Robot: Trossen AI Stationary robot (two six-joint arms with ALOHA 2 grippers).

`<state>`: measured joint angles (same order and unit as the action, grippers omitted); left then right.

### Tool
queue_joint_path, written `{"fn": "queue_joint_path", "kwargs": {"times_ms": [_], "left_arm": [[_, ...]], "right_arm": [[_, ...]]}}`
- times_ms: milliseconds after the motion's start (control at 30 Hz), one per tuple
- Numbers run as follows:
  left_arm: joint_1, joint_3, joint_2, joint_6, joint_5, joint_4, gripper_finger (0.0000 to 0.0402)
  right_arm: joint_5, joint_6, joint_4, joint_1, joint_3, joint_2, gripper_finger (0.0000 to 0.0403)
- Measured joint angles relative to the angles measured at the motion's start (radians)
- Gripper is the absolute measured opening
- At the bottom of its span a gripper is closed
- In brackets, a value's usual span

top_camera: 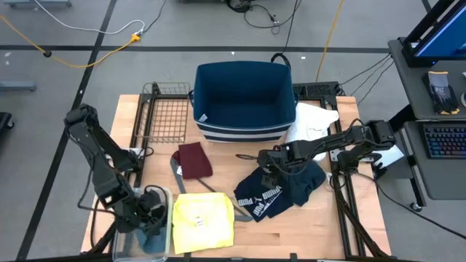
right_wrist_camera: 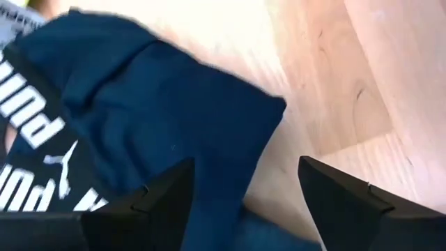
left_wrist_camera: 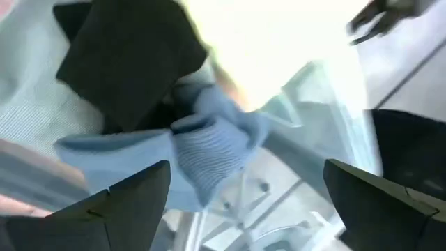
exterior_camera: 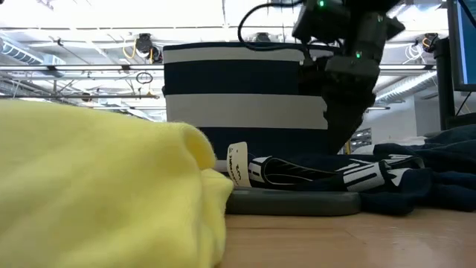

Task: Pick & Place Cloths
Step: Put the dark blue shorts into the wire basket

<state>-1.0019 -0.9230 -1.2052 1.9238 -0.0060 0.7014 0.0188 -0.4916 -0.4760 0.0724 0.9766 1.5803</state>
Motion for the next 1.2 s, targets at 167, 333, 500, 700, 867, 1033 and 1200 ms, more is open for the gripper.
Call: {"fn": "queue_joint_path", "kwargs": {"times_ms": [167,333,500,700,867,1033,1200], "left_arm": [[0.000,0.000,0.077,-0.013,-0.114,-0.007,0.0381],[0.000,0.000,0.160,-0.069,-0.251,-0.028,0.0379],[0.000,0.000,0.233,-0.184,-0.410,-0.077,0.0375],[0.000,0.000,0.299,-0.409,-0.613,-0.196,0.0383],[0.000,-0.001,0.316,-0.659,-0.736,-0.374,0.0378],[0.000,-0.001,0.316,-0.923,-0.806,-0.555,0.0375],[0.014,-0.001,0.316,-1.093,-0.808,-0.647,0.0386]], "right_arm": [[0.001,-0.050,0.118,-0.008,-0.097,0.000,0.0243],[0.007,-0.121,0.221,-0.007,-0.180,-0.001,0.0242],[0.003,-0.151,0.232,-0.007,-0.206,-0.005,0.0239],[-0.002,-0.156,0.255,-0.008,-0.209,-0.003,0.0185],[-0.013,-0.180,0.272,-0.009,-0.211,-0.002,0.0105],[0.017,-0.180,0.296,-0.003,-0.211,0.002,0.0020],[0.018,-0.205,0.308,0.012,-0.211,-0.004,0.0011]]}}
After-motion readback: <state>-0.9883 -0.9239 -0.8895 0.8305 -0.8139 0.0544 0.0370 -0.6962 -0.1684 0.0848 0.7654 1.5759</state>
